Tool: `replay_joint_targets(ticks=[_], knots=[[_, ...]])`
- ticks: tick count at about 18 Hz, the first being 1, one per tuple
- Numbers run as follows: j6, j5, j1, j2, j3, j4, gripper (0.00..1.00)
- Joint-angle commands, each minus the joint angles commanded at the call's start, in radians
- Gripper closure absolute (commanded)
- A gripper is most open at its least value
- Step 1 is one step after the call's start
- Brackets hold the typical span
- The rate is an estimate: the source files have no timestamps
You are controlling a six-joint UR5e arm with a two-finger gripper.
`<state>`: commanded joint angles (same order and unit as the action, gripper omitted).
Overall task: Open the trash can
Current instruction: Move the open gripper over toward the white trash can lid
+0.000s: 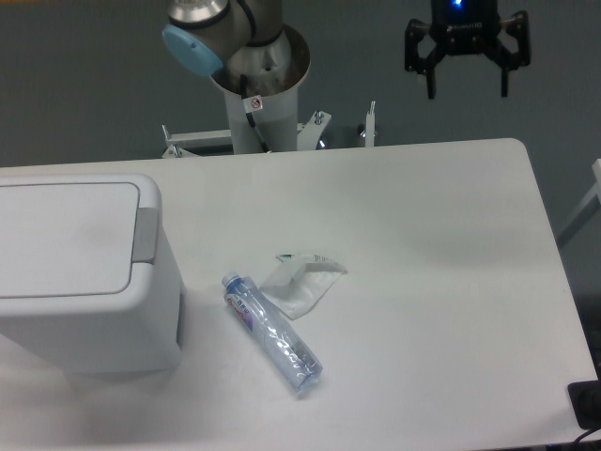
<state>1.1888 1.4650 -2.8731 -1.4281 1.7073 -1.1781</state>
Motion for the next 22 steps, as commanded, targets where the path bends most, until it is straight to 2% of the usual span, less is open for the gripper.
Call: replay_joint_targets(ticks=[2,6,8,11,13,15,20,22], knots=[[-0.014,0.000,0.003,-0.002,-0.005,0.000,0.00],[-0.170,-0.015,0.040,0.000,0.008,0.006,0.00],[-0.337,-0.018,0.124,-0.024,-0.003,0.040,0.00],[-0.614,-0.055,0.207,-0.072,-0.031,0.090,0.00],[-0.811,-0.093,0.288,-0.132,-0.093,0.112,0.00],[-0.946,-0.150,0.362,-0.170,-0.126,0.112,0.00],[-1.068,-0.302,0.434,-0.178,-0.115,0.106,0.00],[-1.086,-0.334,0.455,-0.167,-0.068,0.104,0.00]])
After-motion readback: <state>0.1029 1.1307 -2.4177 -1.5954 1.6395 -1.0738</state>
